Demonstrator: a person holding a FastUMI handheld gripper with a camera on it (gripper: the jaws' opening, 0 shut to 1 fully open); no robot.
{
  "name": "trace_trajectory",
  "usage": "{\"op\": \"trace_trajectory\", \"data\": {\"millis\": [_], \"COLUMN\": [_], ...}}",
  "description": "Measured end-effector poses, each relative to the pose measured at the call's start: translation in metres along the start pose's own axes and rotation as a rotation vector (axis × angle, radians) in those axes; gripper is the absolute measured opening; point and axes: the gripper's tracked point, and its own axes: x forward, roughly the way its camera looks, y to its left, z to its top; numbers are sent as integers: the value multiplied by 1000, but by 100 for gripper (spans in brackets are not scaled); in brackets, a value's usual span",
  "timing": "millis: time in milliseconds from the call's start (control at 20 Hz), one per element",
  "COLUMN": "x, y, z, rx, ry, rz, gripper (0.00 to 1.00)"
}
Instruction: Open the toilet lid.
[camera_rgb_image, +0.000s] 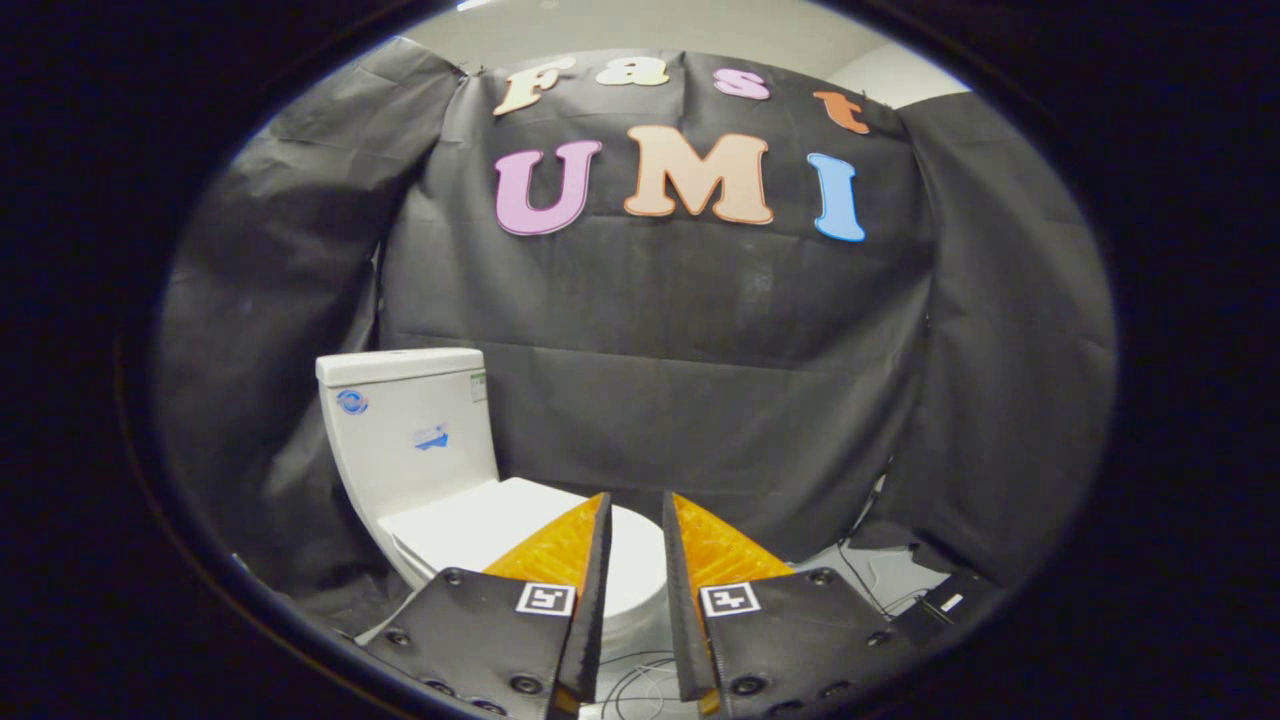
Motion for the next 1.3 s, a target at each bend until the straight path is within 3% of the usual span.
{"op": "trace_trajectory", "data": {"millis": [300, 500, 800, 1150, 1300], "x": [-11, -24, -50, -77, -78], "y": [9, 18, 2, 0, 0], "z": [-11, 6, 6, 17, 13], "rx": [-32, 25, 110, 92, 91], "ry": [47, -32, -50, -132, -107], "rz": [34, 88, 62, 69, 69], "gripper": [32, 33, 34, 33, 33]}}
